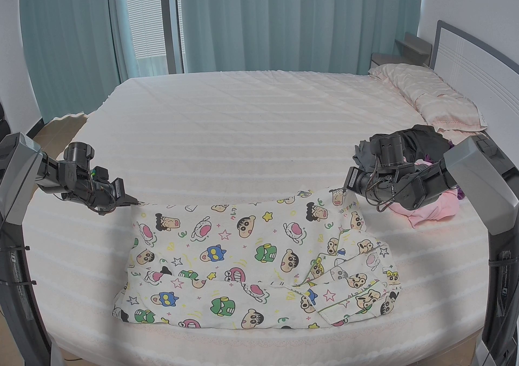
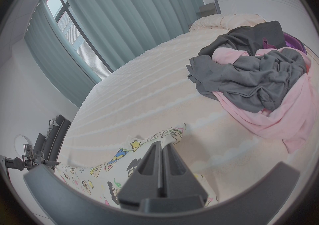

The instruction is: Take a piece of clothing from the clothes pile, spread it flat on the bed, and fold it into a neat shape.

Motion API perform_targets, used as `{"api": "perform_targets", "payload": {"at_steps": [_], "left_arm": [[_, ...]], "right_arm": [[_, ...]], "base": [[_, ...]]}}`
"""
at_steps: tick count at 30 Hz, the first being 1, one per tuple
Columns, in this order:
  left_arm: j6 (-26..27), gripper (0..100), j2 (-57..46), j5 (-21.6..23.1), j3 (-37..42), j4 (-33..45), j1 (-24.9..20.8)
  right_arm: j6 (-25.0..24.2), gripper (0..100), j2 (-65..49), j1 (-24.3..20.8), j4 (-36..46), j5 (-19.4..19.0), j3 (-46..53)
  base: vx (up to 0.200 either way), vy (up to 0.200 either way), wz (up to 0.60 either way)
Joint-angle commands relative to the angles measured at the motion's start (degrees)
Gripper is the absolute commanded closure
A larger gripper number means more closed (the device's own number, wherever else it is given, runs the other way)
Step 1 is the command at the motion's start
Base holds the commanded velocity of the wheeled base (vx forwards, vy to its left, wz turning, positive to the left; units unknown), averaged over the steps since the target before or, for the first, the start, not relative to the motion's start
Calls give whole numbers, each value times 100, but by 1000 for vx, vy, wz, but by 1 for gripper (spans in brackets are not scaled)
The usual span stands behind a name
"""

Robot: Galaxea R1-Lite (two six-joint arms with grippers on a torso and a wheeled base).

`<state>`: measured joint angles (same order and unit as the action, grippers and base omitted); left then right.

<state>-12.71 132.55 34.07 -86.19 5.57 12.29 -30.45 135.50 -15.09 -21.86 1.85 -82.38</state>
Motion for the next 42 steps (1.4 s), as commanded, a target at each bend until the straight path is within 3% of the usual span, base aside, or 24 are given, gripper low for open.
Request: {"api": "perform_targets", "payload": {"at_steps": [1,8,19,42], "left_arm": [[6,100,-115,3,120,-3,2],[32,100,-335,3,375,14,10],[577,100,-502,12,999,-3,19],[1790,100,-924,82,2563,-21,397]], "right_arm": [[13,100,-296,-11,-3,-45,232],[171,100,-656,-64,-3,-247,952],[303,100,-1008,-117,-29,-273,1726],[716,100,-1403,-337,-2095,-300,4266]], "base": [[0,0,0],[0,0,0],[0,0,0],[0,0,0]]}}
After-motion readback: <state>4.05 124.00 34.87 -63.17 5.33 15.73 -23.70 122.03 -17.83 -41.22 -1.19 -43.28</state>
